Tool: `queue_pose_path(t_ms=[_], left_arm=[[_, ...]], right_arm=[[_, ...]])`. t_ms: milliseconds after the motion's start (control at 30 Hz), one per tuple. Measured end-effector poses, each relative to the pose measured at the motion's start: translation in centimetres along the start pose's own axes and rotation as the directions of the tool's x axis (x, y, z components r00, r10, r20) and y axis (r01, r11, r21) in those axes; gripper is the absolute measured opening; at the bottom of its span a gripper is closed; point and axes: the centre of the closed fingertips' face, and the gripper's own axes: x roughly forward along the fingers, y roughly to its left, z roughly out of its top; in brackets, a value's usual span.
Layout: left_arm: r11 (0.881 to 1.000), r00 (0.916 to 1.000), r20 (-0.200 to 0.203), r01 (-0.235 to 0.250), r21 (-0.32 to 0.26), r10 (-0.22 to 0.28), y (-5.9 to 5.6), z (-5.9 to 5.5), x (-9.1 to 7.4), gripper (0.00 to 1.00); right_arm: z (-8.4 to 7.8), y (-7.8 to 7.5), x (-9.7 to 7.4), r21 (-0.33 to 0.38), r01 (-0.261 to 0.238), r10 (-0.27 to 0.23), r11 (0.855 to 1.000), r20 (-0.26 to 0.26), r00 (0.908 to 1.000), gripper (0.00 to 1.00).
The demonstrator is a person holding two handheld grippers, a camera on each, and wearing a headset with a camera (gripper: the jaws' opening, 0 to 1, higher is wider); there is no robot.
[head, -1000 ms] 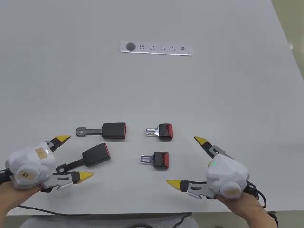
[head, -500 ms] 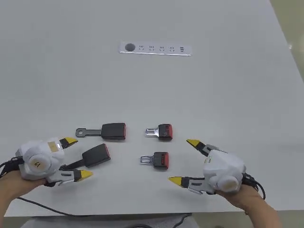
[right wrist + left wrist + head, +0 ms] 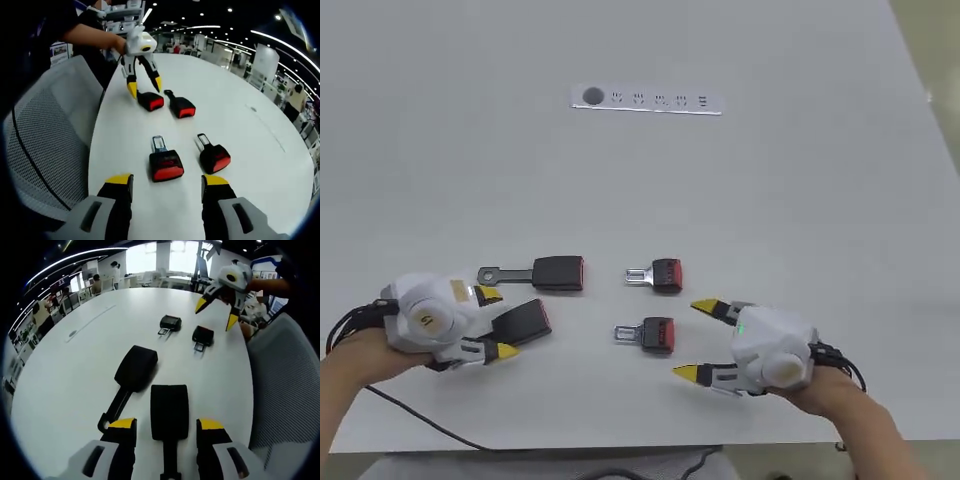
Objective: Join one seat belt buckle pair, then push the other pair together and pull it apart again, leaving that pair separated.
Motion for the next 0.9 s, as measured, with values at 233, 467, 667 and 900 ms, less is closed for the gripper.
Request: queue_pose_path(t_ms=[233, 467, 667, 900], left_arm=[[0.998, 0.9972, -0.064, 0.041, 0.049, -0.038, -0.5, -0.1, 0.8, 0.45], [0.995, 0.9942, -0.092, 0.062, 0.077, -0.054, -0.5, -0.2, 1.1, 0.39], [0.993, 0.9919, -0.105, 0.081, 0.086, -0.072, -0.6, -0.2, 1.2, 0.36], [0.986, 0.9869, -0.131, 0.111, 0.124, -0.094, -0.8, -0.4, 1.3, 0.36]], right_arm=[[-0.1, -0.2, 1.2, -0.046, -0.041, 0.040, 0.998, -0.027, 0.9988, 0.47], [-0.3, -0.1, 2.4, -0.065, -0.086, 0.082, 0.994, -0.050, 0.9953, 0.42], [-0.8, 0.1, 3.3, -0.066, -0.116, 0.112, 0.991, -0.067, 0.9915, 0.38], [-0.9, 0.0, 3.8, -0.068, -0.131, 0.126, 0.989, -0.076, 0.9892, 0.34]])
